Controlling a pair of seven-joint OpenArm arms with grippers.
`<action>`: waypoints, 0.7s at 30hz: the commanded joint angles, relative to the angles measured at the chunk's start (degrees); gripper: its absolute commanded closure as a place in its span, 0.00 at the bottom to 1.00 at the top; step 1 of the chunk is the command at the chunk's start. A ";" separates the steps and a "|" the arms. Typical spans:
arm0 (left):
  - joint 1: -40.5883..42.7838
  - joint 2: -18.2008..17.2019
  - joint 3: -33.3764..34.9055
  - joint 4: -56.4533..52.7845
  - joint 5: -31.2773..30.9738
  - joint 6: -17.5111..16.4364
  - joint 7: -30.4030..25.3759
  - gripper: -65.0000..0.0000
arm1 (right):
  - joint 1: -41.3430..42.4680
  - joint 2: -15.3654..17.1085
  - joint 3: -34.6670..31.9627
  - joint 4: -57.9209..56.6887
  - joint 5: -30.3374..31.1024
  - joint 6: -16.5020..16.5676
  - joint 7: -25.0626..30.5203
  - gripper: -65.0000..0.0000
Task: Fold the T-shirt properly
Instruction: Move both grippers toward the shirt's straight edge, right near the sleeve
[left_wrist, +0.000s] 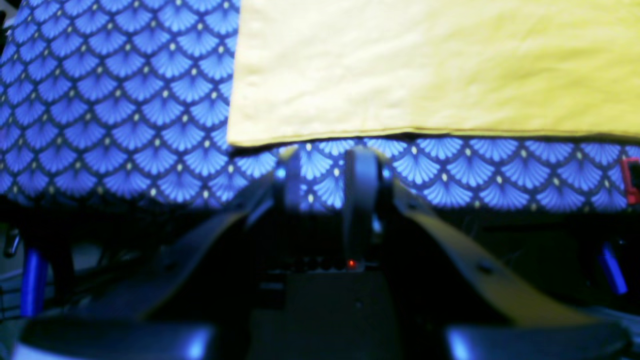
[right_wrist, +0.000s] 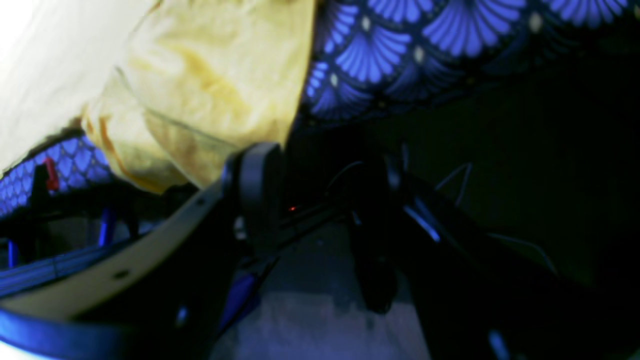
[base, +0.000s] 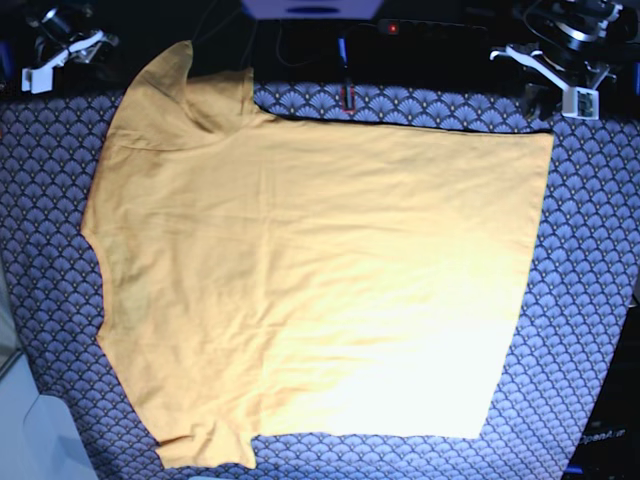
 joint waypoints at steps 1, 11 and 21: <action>0.35 -0.23 -0.35 1.08 -0.80 0.11 -1.15 0.77 | -0.43 0.61 0.51 0.60 0.80 0.80 0.08 0.57; 0.35 -0.23 -0.35 1.08 -0.80 0.11 -1.15 0.77 | 4.32 1.75 0.42 0.77 0.71 0.80 -8.97 0.57; 0.35 -0.05 -0.35 0.99 -0.71 0.11 -1.15 0.77 | 8.36 1.75 0.34 0.69 0.71 0.80 -12.31 0.57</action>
